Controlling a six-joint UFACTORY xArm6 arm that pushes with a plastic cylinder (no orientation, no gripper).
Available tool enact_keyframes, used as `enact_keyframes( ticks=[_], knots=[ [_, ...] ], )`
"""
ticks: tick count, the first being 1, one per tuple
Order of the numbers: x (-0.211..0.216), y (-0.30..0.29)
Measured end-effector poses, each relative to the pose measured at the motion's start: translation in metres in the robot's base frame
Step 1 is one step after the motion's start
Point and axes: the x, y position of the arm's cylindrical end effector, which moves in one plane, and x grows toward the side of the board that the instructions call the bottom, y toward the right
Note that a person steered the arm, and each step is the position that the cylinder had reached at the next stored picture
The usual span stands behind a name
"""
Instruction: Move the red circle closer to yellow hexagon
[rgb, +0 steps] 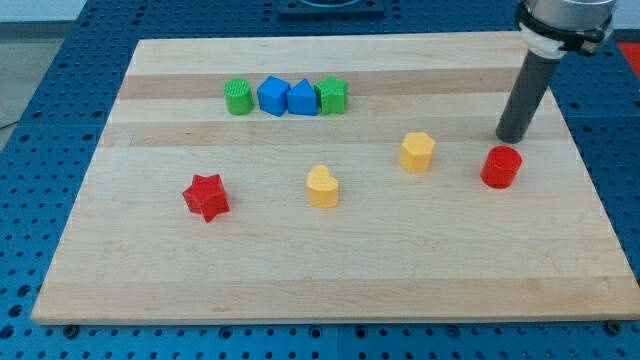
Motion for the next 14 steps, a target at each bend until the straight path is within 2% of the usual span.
enact_keyframes(
  ticks=[1, 2, 4, 5, 6, 8, 9, 10, 14],
  knots=[
    [0.054, 0.015],
    [0.087, -0.004],
    [0.037, -0.058],
    [0.073, -0.059],
    [0.103, -0.033],
    [0.074, 0.06],
    [0.038, 0.077],
    [-0.014, 0.075],
    [-0.017, -0.004]
  ],
)
